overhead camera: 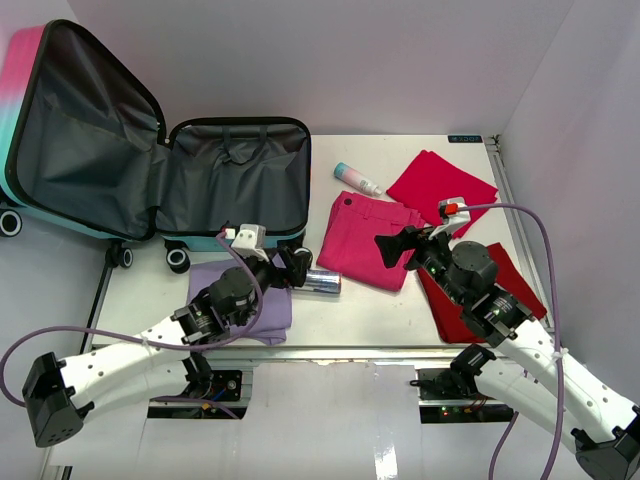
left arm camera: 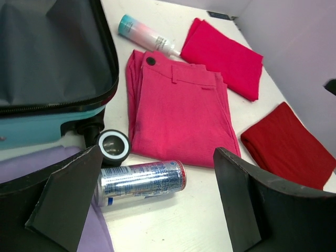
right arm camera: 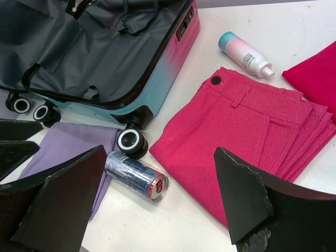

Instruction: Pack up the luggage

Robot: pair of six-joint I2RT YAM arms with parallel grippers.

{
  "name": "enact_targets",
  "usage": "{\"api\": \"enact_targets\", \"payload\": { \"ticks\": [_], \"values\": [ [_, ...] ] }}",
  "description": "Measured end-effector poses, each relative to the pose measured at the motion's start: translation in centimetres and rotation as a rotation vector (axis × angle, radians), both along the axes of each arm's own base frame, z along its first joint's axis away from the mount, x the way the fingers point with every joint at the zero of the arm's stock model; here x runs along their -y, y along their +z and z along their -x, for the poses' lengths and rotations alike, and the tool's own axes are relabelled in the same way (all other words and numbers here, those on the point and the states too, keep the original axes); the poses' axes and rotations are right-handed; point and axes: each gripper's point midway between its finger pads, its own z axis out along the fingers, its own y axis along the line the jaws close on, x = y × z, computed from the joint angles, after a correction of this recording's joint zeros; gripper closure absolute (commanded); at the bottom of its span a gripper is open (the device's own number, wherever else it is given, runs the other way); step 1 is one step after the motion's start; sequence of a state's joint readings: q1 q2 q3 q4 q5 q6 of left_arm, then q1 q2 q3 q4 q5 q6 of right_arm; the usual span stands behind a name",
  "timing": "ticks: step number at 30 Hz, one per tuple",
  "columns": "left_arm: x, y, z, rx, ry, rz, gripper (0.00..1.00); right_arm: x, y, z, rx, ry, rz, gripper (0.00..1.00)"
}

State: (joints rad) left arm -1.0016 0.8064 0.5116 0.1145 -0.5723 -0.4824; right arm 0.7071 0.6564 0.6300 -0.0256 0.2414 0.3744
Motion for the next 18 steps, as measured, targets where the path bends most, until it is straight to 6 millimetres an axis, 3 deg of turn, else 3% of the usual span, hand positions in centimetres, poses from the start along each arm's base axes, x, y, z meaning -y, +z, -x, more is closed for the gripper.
{"api": "enact_targets", "payload": {
  "ticks": [11, 13, 16, 18],
  "values": [
    [3.1, -4.5, -0.9, -0.337, 0.117, 0.064, 0.02, -0.2, -0.6, -0.2, -0.016, 0.001, 0.012, 0.09],
    [3.7, -5.4, -1.1, -0.397, 0.149, 0.085, 0.08, -0.2, -0.5, -0.1, -0.013, 0.002, 0.011, 0.09],
    [3.7, -6.8, -0.9, -0.476, 0.210, 0.113, 0.30, 0.0, -0.1, 0.0, -0.003, 0.002, 0.002, 0.09],
    [3.5, -7.8, -0.8, -0.529, 0.265, 0.117, 0.32, 0.1, 0.2, 0.2, 0.006, 0.002, -0.006, 0.09]
  ]
}}
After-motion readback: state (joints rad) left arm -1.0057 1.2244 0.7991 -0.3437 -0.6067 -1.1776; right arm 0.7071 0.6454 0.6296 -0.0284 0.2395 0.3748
